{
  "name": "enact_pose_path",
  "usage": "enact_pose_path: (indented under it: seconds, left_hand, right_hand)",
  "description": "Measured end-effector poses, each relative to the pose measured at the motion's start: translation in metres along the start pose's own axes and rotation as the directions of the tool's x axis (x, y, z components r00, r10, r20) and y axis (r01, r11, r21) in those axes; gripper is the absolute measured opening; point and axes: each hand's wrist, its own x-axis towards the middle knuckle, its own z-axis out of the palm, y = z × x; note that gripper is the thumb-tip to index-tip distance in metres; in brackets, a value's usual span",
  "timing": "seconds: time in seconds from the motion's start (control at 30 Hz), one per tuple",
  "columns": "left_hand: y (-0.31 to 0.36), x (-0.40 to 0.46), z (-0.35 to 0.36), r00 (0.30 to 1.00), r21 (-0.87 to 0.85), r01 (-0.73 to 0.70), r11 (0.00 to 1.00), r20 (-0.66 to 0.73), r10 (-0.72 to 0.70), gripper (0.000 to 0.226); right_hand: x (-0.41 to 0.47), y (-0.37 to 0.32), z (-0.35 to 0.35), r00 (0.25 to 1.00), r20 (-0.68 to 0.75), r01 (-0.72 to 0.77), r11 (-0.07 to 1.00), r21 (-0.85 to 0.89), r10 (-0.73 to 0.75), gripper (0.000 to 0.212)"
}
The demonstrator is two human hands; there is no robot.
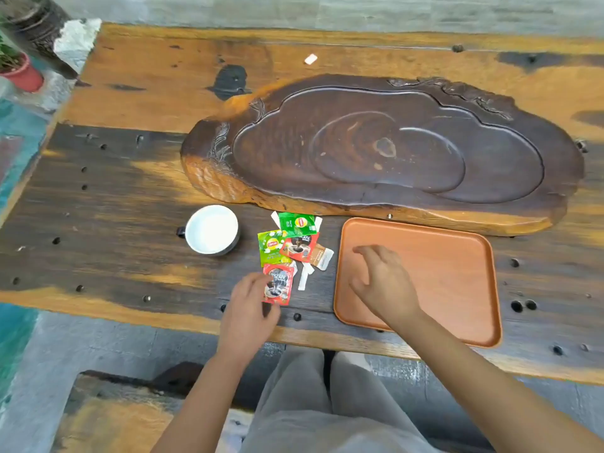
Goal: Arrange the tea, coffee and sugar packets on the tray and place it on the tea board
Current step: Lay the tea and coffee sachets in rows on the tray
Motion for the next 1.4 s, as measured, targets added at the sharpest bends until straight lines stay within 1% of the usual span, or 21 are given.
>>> enact_pose_path:
  seconds: [0.03, 0.1, 0.17, 0.23, 0.3, 0.33, 0.37, 0.43, 0.5, 0.53, 0.57, 0.63, 0.73, 0.87, 0.93, 1.03, 1.13, 1.2, 1.23, 1.3, 1.4]
  left_hand:
    - [-0.002, 0.009, 0.002, 0.996, 0.093, -0.08, 0.992, 0.034, 0.077, 0.049]
    - [-0.006, 0.022, 0.005, 0.984, 0.202, -0.164, 0.966, 0.097, 0.146, 0.056]
    - [-0.011, 0.033, 0.008, 0.973, 0.265, -0.204, 0.942, 0.158, 0.166, 0.059]
    - [-0.021, 0.035, 0.014, 0.963, 0.311, -0.248, 0.918, 0.184, 0.197, 0.062]
    - [-0.03, 0.04, 0.018, 0.961, 0.312, -0.25, 0.917, 0.197, 0.195, 0.061]
    - [-0.035, 0.044, 0.02, 0.966, 0.284, -0.228, 0.931, 0.187, 0.18, 0.058]
    - [-0.037, 0.049, 0.021, 0.971, 0.257, -0.203, 0.945, 0.178, 0.16, 0.056]
    - [-0.04, 0.058, 0.024, 0.974, 0.226, -0.181, 0.957, 0.174, 0.143, 0.058]
    - [-0.04, 0.068, 0.027, 0.968, 0.229, -0.19, 0.955, 0.208, 0.142, 0.056]
    - [-0.041, 0.071, 0.029, 0.964, 0.238, -0.191, 0.952, 0.228, 0.136, 0.055]
    - [-0.04, 0.074, 0.029, 0.961, 0.249, -0.19, 0.95, 0.246, 0.128, 0.054]
    - [-0.039, 0.077, 0.029, 0.964, 0.26, -0.178, 0.949, 0.238, 0.115, 0.053]
    - [-0.036, 0.078, 0.028, 0.985, 0.271, -0.131, 0.953, 0.147, 0.094, 0.057]
    - [-0.034, 0.083, 0.032, 0.995, 0.278, -0.093, 0.956, 0.051, 0.082, 0.034]
    - [-0.031, 0.088, 0.034, 0.997, 0.257, -0.059, 0.965, 0.061, 0.044, 0.038]
    - [-0.023, 0.093, 0.033, 1.0, 0.24, 0.013, 0.971, 0.006, -0.015, 0.05]
    - [-0.016, 0.094, 0.033, 0.996, 0.213, 0.081, 0.974, -0.041, -0.074, 0.05]
    - [-0.015, 0.095, 0.034, 0.995, 0.215, 0.103, 0.971, -0.037, -0.097, 0.049]
    - [-0.014, 0.095, 0.035, 0.995, 0.221, 0.103, 0.97, -0.035, -0.098, 0.048]
    - [-0.014, 0.093, 0.035, 0.995, 0.206, 0.093, 0.974, -0.051, -0.084, 0.045]
    - [-0.016, 0.085, 0.031, 0.993, 0.164, 0.046, 0.985, -0.114, -0.028, 0.037]
  right_hand:
    - [0.011, -0.005, 0.008, 0.996, -0.004, 0.084, 0.995, -0.057, -0.085, 0.045]
    - [0.028, -0.016, 0.022, 0.981, 0.019, 0.195, 0.973, -0.128, -0.194, 0.043]
    - [0.043, -0.028, 0.036, 0.967, 0.081, 0.253, 0.952, -0.171, -0.243, 0.041]
    - [0.056, -0.032, 0.051, 0.958, 0.08, 0.285, 0.94, -0.19, -0.274, 0.043]
    - [0.073, -0.037, 0.062, 0.945, 0.095, 0.326, 0.92, -0.217, -0.313, 0.047]
    - [0.082, -0.039, 0.067, 0.937, 0.121, 0.347, 0.912, -0.218, -0.328, 0.049]
    - [0.092, -0.04, 0.072, 0.93, 0.172, 0.356, 0.91, -0.211, -0.324, 0.051]
    - [0.109, -0.041, 0.08, 0.92, 0.26, 0.351, 0.911, -0.217, -0.293, 0.053]
    - [0.121, -0.041, 0.087, 0.913, 0.305, 0.347, 0.906, -0.241, -0.269, 0.054]
    - [0.124, -0.039, 0.09, 0.916, 0.302, 0.341, 0.907, -0.246, -0.263, 0.054]
    - [0.126, -0.037, 0.093, 0.92, 0.29, 0.338, 0.909, -0.245, -0.264, 0.053]
    - [0.124, -0.035, 0.095, 0.927, 0.219, 0.355, 0.904, -0.24, -0.306, 0.045]
    - [0.12, -0.033, 0.097, 0.908, 0.123, 0.42, 0.862, -0.284, -0.402, 0.034]
    - [0.117, -0.03, 0.098, 0.876, 0.076, 0.475, 0.828, -0.299, -0.476, 0.035]
    - [0.114, -0.026, 0.098, 0.858, 0.059, 0.505, 0.821, -0.266, -0.51, 0.034]
    - [0.109, -0.023, 0.093, 0.837, -0.002, 0.534, 0.816, -0.22, -0.548, 0.02]
    - [0.099, -0.021, 0.081, 0.87, -0.094, 0.479, 0.875, -0.074, -0.484, 0.033]
    - [0.092, -0.018, 0.072, 0.906, -0.148, 0.408, 0.91, 0.066, -0.396, 0.033]
    - [0.091, -0.015, 0.069, 0.915, -0.181, 0.383, 0.918, 0.106, -0.361, 0.031]
    - [0.086, -0.007, 0.061, 0.908, -0.242, 0.378, 0.917, 0.126, -0.341, 0.027]
    - [0.075, 0.004, 0.051, 0.87, -0.316, 0.427, 0.899, 0.099, -0.379, 0.025]
